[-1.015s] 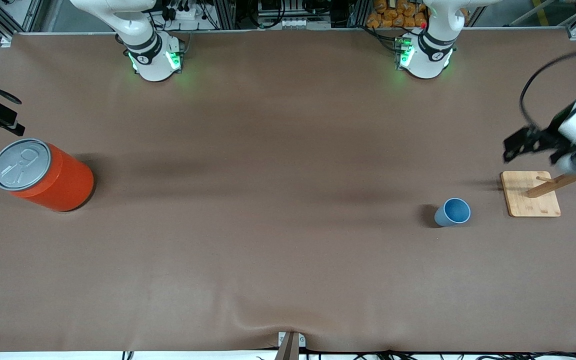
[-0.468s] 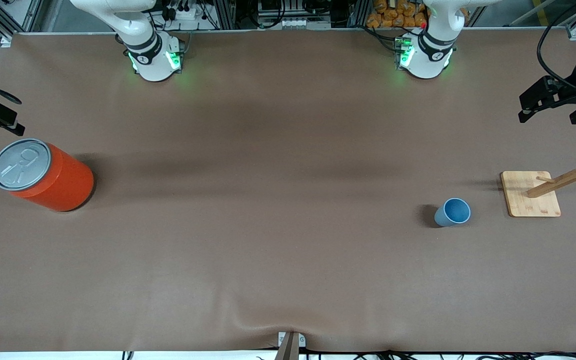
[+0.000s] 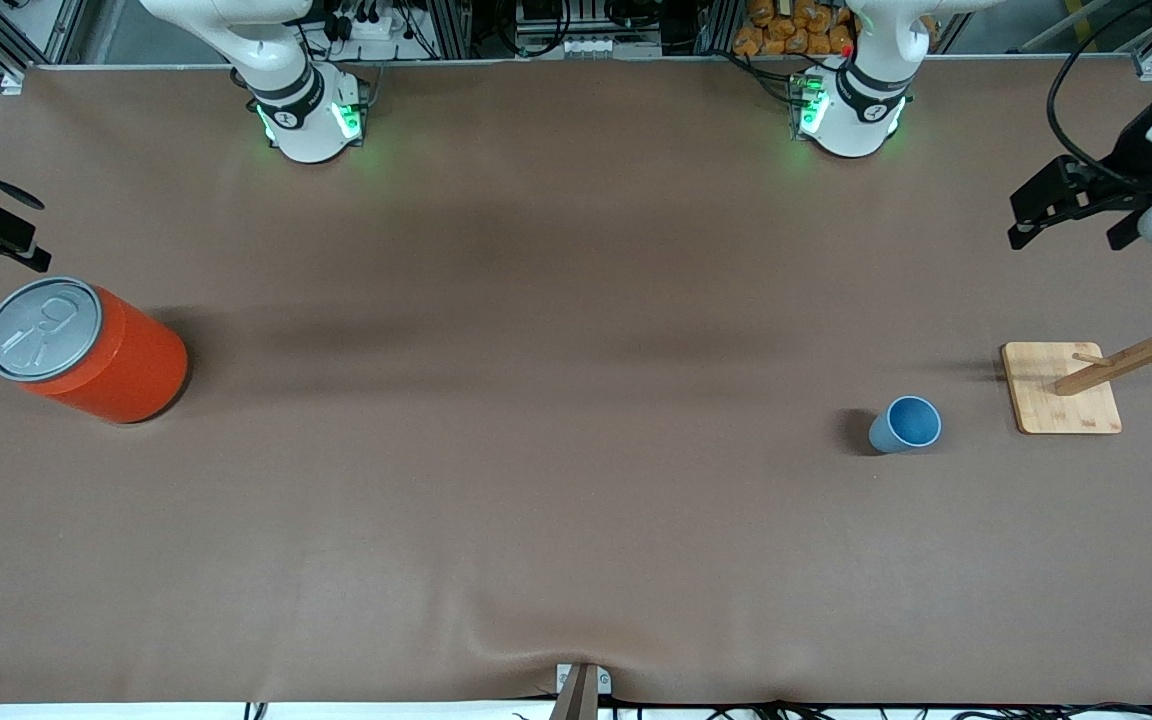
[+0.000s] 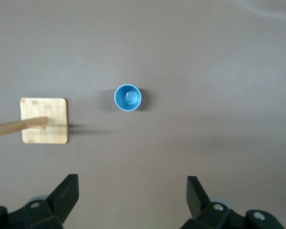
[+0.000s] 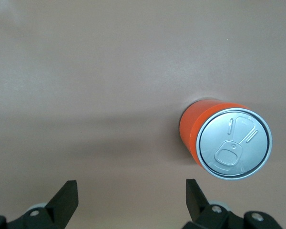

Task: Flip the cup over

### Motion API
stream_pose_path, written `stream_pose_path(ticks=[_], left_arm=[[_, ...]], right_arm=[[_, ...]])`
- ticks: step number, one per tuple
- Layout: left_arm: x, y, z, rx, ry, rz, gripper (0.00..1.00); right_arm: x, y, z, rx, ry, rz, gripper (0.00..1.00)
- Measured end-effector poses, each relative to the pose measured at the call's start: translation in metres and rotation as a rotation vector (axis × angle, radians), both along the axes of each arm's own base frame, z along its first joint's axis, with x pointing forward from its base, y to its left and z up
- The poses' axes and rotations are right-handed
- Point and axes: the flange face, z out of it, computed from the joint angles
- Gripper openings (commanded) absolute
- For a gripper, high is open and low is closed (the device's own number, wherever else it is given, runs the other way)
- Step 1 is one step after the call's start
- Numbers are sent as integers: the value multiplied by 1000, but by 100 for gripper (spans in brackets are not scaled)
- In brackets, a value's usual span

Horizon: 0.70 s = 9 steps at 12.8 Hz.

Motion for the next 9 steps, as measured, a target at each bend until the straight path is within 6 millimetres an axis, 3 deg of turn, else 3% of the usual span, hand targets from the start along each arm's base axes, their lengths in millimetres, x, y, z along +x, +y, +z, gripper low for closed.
stream_pose_path(ticks=[6, 9], left_arm=[[-4, 11, -8, 8, 64, 55, 100], [-8, 41, -6, 9, 63, 28, 100]], right_arm=[[0, -1, 0, 1, 0, -2, 100], [0, -1, 0, 1, 0, -2, 100]])
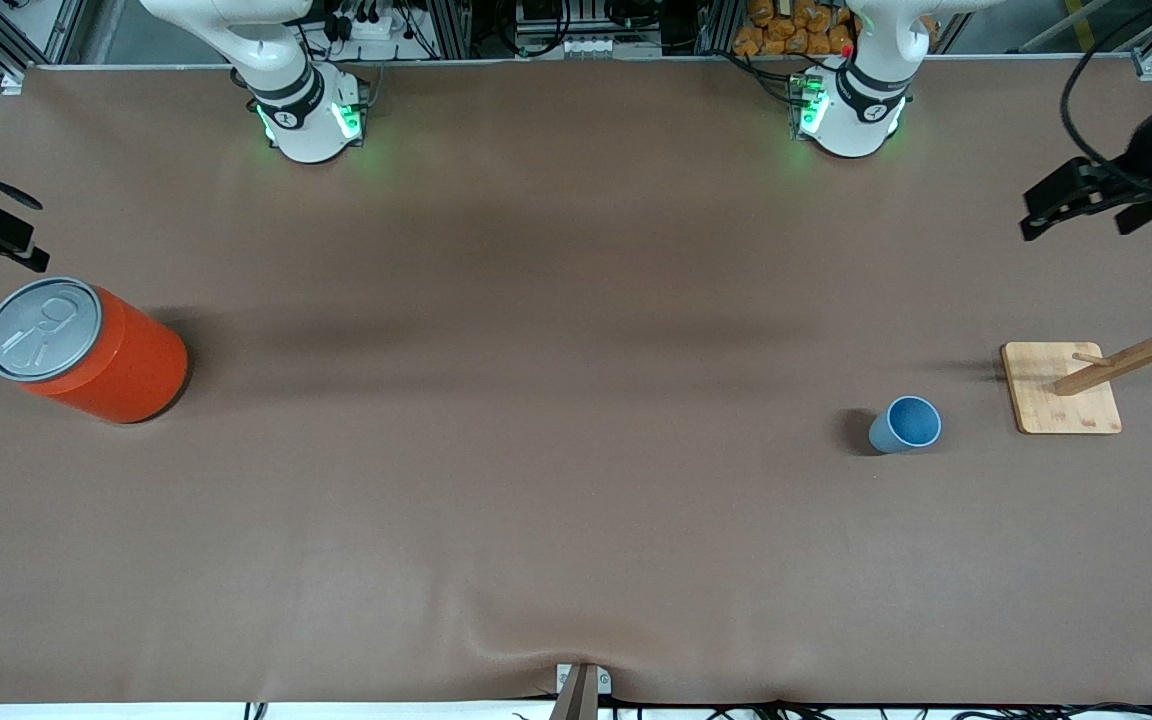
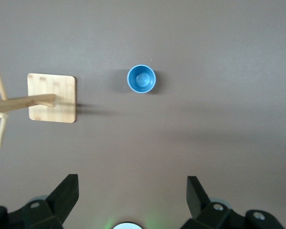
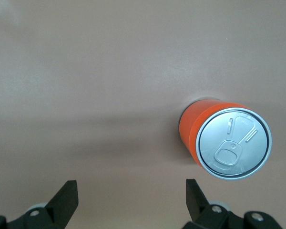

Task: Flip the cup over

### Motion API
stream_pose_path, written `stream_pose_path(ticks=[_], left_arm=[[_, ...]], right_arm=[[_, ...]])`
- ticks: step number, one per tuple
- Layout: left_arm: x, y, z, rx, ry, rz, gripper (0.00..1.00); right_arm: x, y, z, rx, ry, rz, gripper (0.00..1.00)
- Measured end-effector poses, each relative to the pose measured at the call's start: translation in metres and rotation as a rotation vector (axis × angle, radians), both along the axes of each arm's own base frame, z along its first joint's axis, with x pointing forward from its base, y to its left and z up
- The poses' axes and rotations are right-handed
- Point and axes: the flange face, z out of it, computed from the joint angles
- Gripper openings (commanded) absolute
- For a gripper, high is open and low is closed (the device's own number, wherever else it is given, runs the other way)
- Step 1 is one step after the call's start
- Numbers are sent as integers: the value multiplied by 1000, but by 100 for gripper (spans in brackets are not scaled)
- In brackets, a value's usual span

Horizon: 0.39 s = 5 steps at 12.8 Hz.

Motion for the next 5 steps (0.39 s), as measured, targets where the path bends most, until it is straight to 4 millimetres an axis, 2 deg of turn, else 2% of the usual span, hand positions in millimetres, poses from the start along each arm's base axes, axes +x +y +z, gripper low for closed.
stream_pose_path(ticks=[2, 5], left_arm=[[-2, 3, 3, -1, -5, 14, 100], [-4, -15, -1, 0, 3, 11, 100]], right_arm=[[0, 0, 0, 0, 0, 0, 100], [0, 0, 0, 0, 0, 0, 100]])
